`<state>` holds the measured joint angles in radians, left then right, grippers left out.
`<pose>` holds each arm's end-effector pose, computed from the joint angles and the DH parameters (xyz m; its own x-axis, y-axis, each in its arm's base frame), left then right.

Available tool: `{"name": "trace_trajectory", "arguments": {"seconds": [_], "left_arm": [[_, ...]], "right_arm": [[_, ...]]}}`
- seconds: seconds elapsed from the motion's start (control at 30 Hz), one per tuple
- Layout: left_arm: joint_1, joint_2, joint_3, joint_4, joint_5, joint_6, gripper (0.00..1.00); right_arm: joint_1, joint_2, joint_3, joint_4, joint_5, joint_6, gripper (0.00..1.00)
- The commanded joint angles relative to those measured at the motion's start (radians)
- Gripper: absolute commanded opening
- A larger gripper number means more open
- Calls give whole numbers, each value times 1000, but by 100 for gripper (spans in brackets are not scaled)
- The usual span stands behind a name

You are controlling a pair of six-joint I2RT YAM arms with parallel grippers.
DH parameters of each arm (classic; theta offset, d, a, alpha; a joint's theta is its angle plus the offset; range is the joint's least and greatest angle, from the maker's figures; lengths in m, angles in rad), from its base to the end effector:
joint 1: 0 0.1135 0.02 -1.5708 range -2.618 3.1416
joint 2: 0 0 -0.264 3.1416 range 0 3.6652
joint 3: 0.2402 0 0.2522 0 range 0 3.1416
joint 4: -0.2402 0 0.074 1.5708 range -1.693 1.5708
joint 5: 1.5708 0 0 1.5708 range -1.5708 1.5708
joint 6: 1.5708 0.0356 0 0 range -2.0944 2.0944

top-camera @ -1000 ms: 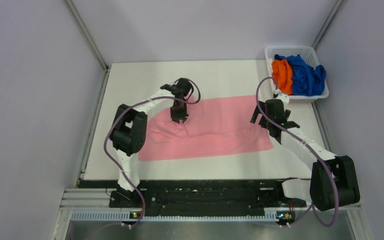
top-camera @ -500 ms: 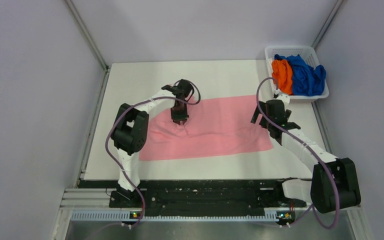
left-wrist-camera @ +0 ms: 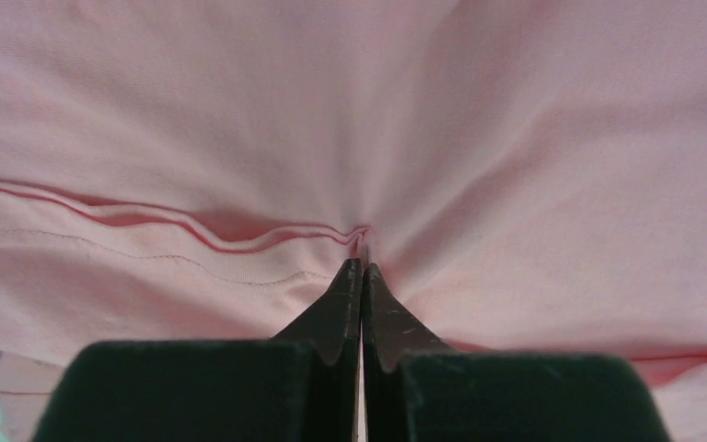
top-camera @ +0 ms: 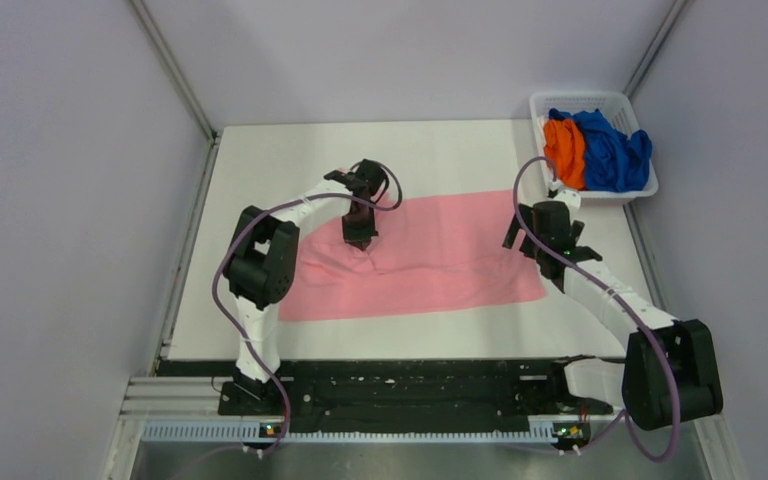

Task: Fold and stack the t-shirts
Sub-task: Fold the flattened tshirt in 1/3 of the way

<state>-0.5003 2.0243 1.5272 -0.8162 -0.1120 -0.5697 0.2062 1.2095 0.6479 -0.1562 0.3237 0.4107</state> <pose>0.3594 -0.1920 0.1810 -0.9581 -0.0870 -0.2727 -0.0773 0.9959 -0.0464 0.2442 0.0395 0.2099 -0.5741 0.2666 -0.7741 0.2941 0.9495 0.1089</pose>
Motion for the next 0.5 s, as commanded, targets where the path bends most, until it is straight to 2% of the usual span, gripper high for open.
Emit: {"name": "trace_trajectory", "arguments": {"seconds": [0.0, 0.23, 0.47], "left_arm": [[-6, 5, 17, 9, 25, 34, 0], [-30, -89, -27, 97, 88, 89, 0], [-38, -81, -11, 111, 107, 115, 0]], "right_arm": [[-9, -44, -3, 23, 29, -14, 99], [-8, -61, -10, 23, 39, -14, 99], [-9, -74, -14, 22, 47, -15, 99]]}}
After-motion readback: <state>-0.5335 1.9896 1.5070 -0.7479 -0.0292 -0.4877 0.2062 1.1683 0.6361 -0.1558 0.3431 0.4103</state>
